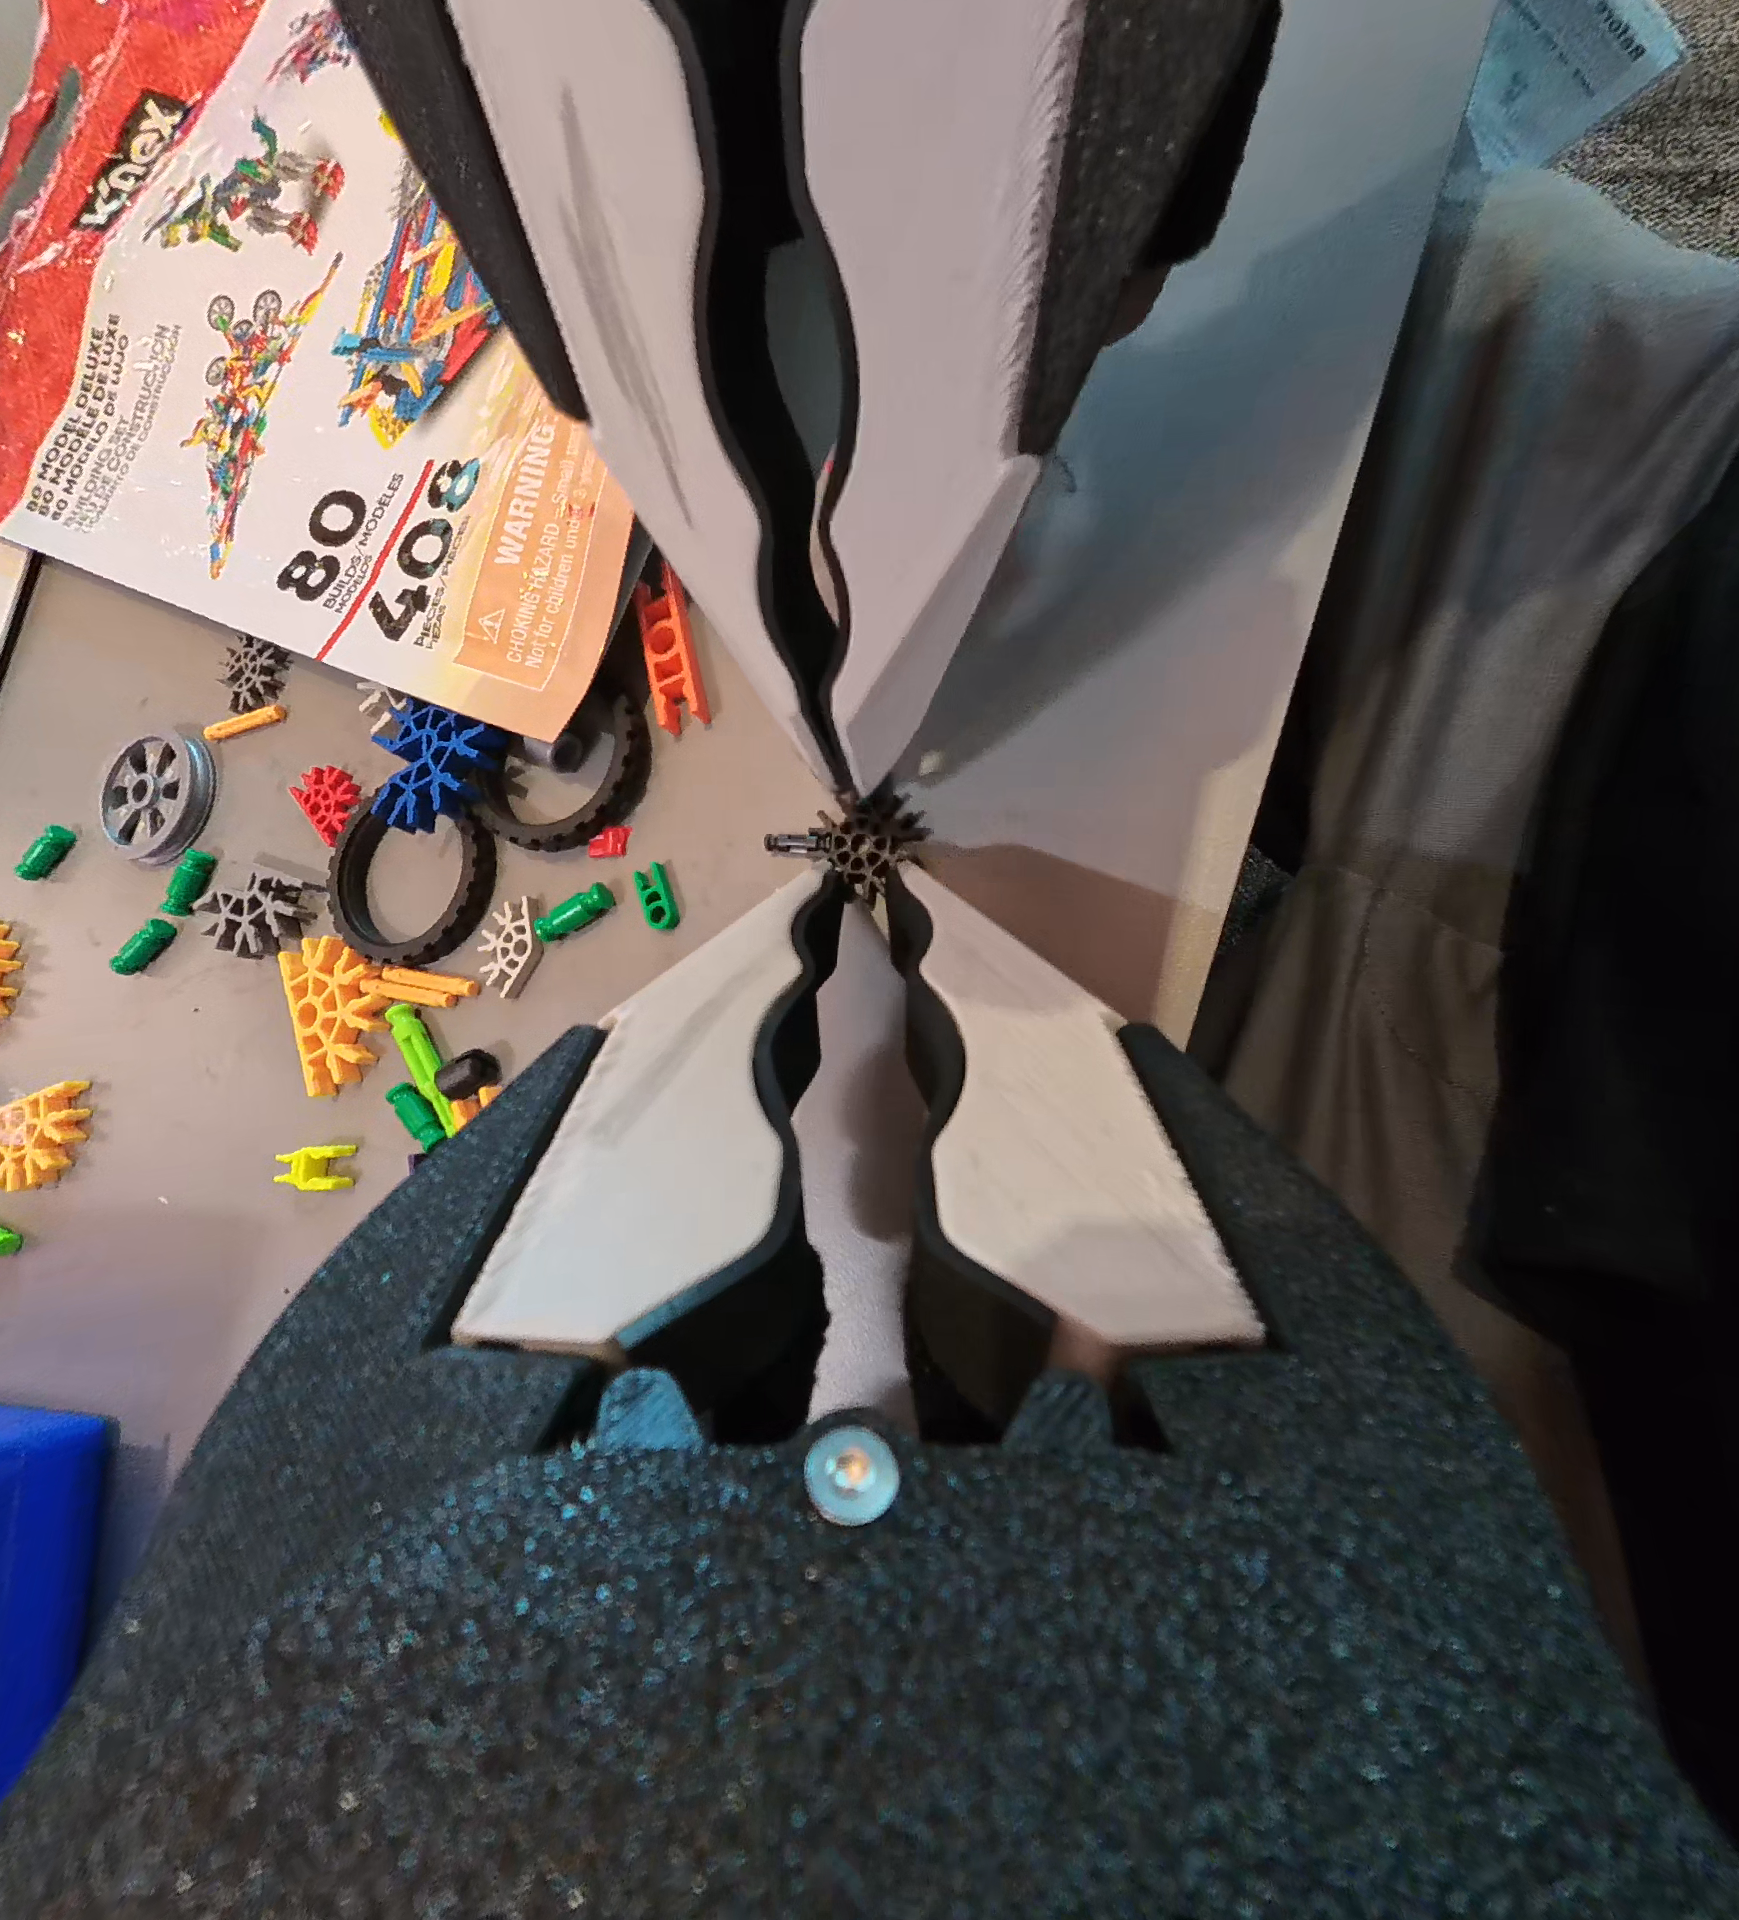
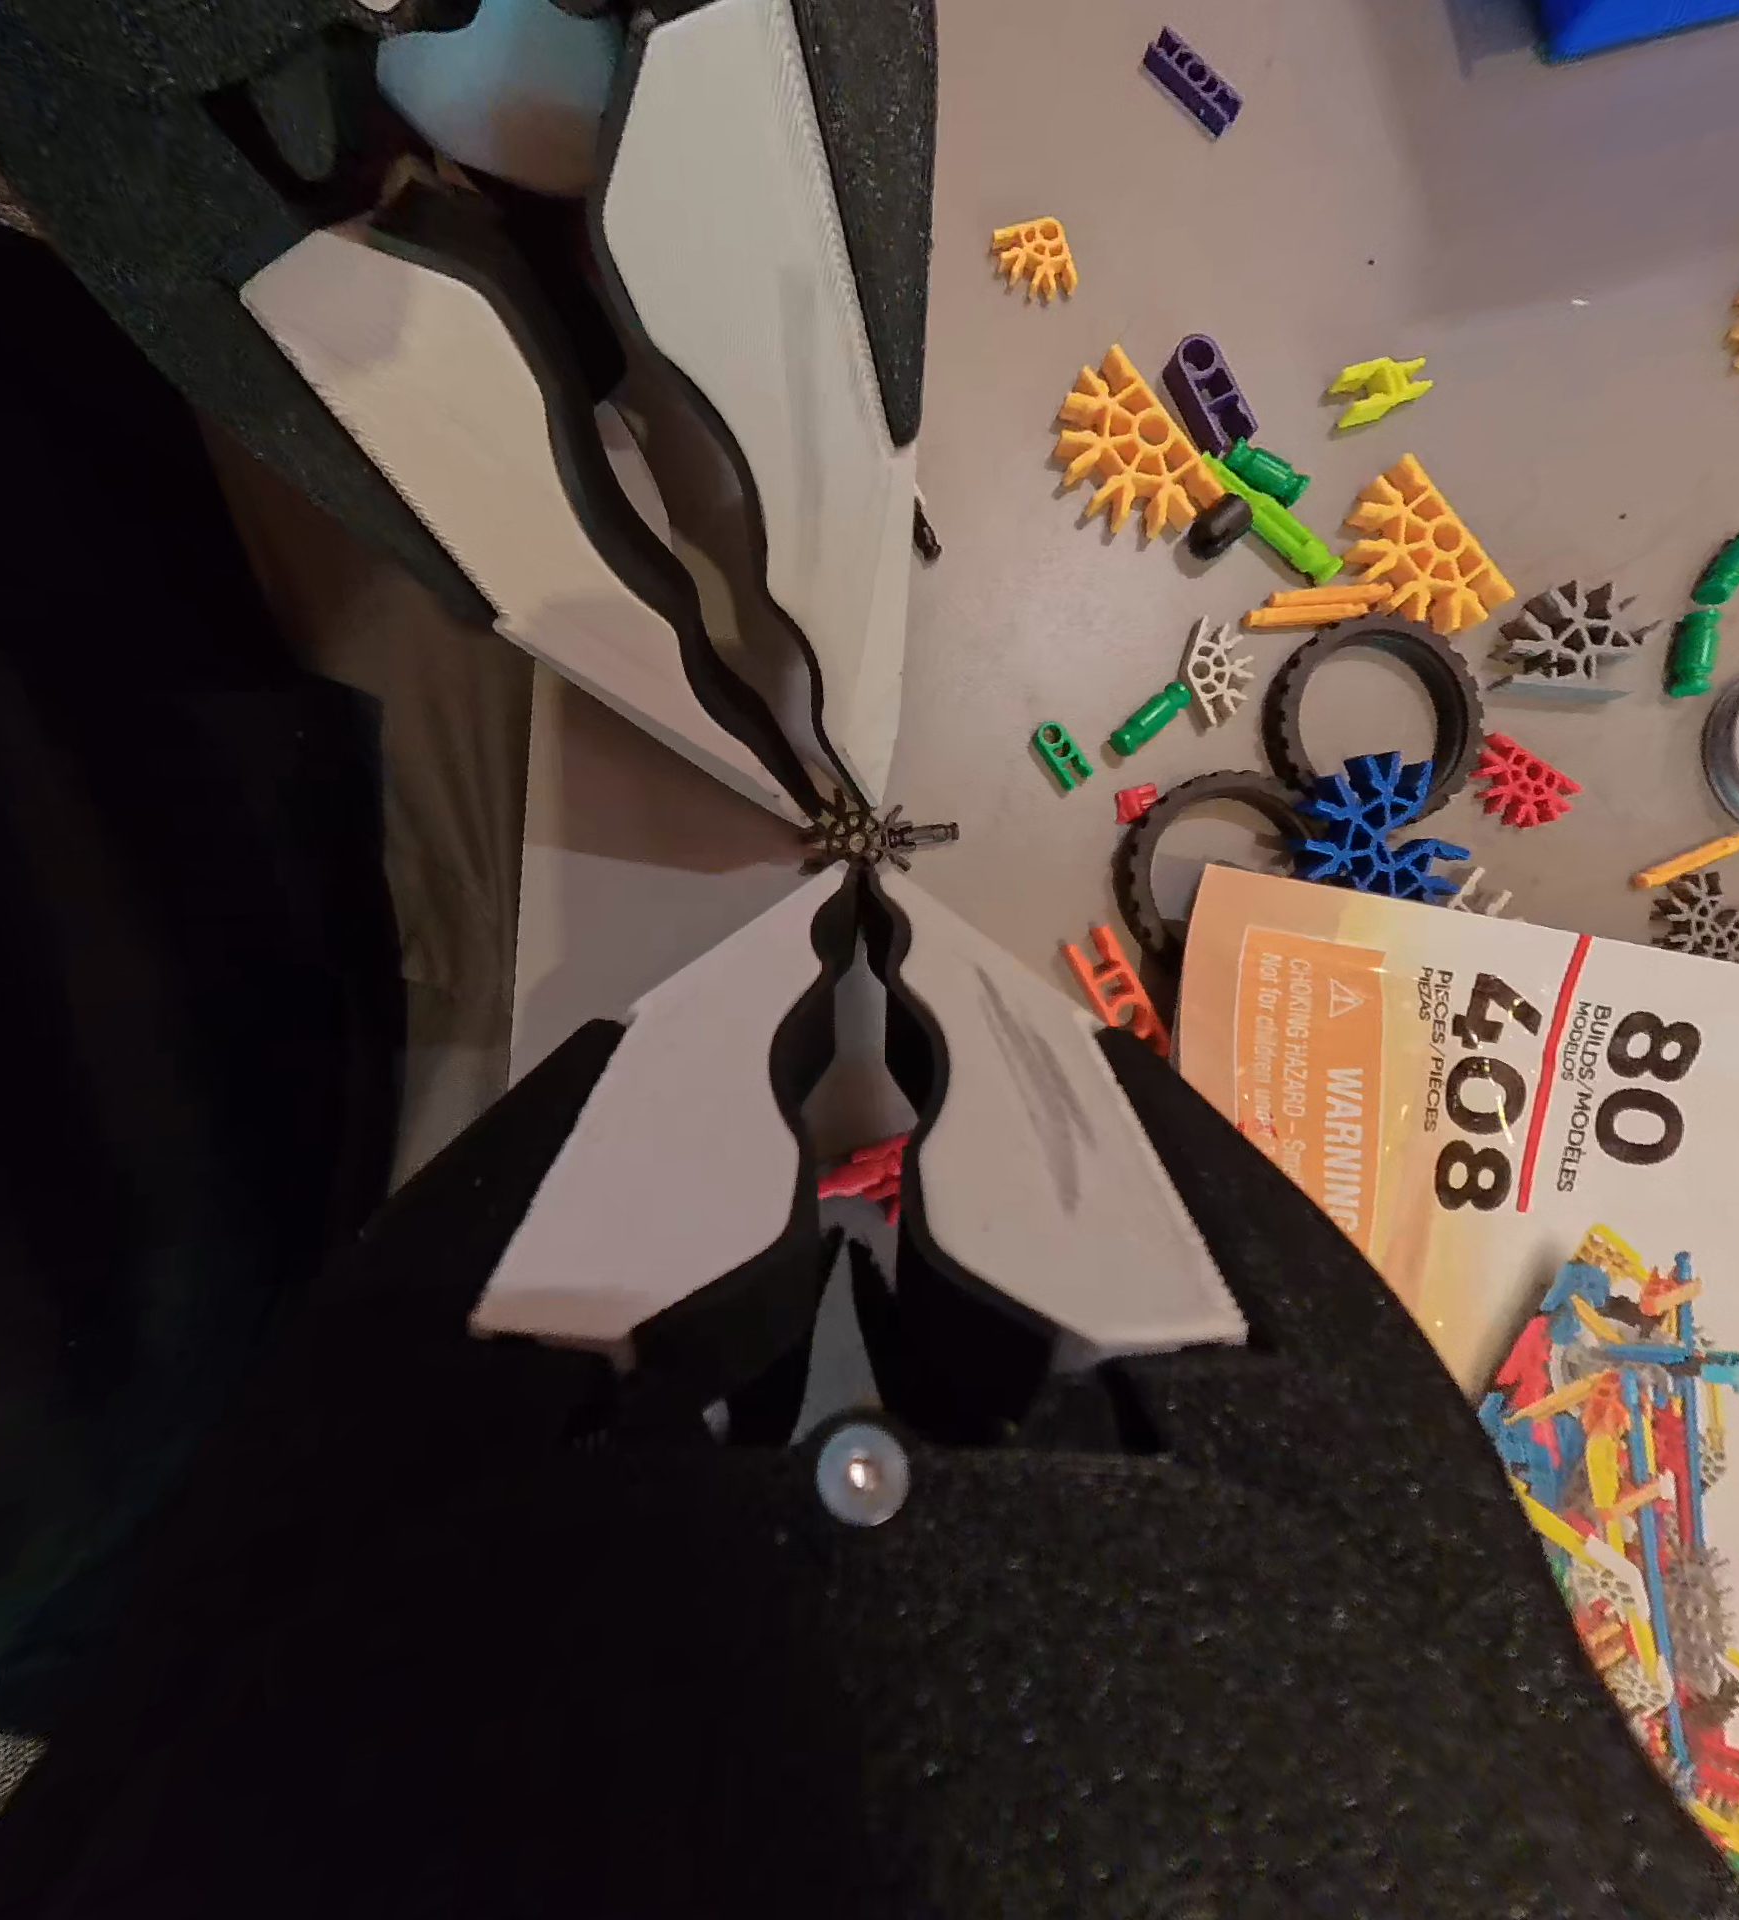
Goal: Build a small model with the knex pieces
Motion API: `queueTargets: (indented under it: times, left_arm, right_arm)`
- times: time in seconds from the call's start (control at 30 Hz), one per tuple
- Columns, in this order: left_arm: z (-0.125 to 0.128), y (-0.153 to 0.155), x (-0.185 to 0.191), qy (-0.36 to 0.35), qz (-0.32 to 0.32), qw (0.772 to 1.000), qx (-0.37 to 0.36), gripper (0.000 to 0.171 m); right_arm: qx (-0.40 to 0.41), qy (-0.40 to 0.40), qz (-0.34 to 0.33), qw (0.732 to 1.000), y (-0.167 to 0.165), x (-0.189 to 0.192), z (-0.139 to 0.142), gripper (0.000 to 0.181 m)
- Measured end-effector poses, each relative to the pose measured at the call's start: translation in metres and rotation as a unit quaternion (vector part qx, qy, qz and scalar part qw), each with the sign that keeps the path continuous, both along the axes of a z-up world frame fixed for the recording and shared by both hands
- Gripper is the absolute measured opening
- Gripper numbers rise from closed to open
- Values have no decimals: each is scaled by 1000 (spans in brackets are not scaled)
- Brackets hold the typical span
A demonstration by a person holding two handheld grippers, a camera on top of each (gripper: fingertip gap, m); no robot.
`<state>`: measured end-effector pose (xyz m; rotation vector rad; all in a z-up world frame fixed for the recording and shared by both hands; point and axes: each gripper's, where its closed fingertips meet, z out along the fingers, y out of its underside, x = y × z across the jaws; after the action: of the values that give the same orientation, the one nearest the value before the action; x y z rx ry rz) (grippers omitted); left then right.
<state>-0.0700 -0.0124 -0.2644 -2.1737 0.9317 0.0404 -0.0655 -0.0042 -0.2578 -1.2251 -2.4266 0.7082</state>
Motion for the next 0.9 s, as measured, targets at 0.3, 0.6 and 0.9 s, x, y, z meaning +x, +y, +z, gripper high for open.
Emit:
queueTargets:
  times: [0.3, 0.6, 0.9]
  left_arm:
    - [-1, -1, 1, -2, -3, 1000, -3, 5]
    - [-2, -2, 1, -8, -2, 1000, -7, 0]
    - [-2, -3, 1, -1, -4, 1000, 0, 0]
  right_arm:
    - [20, -20, 3, 1000, 4, 0, -8, 0]
    - [32, -82, 19, 996, 3, -3, -9, 0]
    - [73, -178, 64, 979, 3, -2, -10, 0]
